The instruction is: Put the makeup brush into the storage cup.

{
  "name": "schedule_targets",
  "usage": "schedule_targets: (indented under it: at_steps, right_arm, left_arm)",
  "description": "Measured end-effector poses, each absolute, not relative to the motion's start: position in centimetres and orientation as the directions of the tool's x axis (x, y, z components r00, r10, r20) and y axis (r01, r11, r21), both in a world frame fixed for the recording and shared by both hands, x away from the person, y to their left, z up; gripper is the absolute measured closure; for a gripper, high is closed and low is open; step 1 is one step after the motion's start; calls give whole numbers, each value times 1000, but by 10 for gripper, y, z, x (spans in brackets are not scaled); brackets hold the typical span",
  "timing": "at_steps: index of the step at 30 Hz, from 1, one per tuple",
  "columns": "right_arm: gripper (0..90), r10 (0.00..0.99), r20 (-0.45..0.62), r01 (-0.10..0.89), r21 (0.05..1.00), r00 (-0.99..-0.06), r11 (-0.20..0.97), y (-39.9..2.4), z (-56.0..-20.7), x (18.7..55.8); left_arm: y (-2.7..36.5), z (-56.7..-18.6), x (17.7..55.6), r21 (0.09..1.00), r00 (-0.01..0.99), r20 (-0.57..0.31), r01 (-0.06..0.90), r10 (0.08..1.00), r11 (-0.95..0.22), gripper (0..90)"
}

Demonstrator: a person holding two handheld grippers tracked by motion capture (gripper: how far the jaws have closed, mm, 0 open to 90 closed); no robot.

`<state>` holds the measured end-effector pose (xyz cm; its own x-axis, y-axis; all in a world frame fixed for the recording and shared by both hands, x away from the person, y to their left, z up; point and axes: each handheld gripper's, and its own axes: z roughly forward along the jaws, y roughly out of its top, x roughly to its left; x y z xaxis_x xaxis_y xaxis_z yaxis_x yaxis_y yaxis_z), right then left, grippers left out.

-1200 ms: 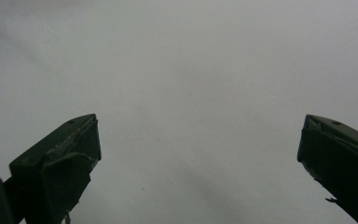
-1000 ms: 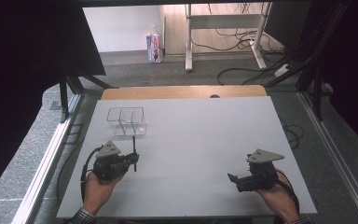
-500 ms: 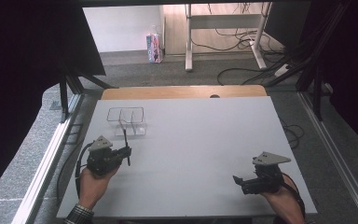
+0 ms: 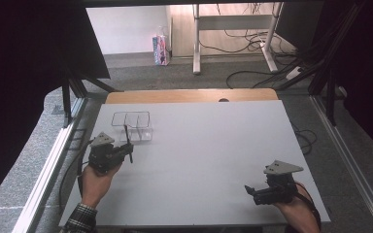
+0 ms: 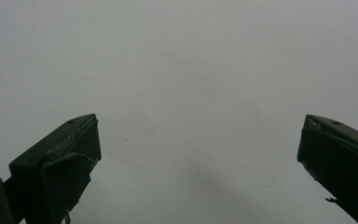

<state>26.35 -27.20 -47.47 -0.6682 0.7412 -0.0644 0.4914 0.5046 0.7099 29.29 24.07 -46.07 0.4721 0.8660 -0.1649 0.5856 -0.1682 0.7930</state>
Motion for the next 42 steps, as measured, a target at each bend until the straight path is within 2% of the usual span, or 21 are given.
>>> schedule_targets:
  at_steps: [14, 42]
  right_arm:
    - [0, 742, -59, 493, 711, -668, 501, -274, -475, 262]
    - [0, 740, -55, 503, 700, -670, 507, -272, -477, 263]
  left_arm:
    - [249, -450, 317, 810, 438, -194, 576, 878, -109, 832]
    - [254, -424, 349, 836, 401, -146, 538, 904, -104, 832]
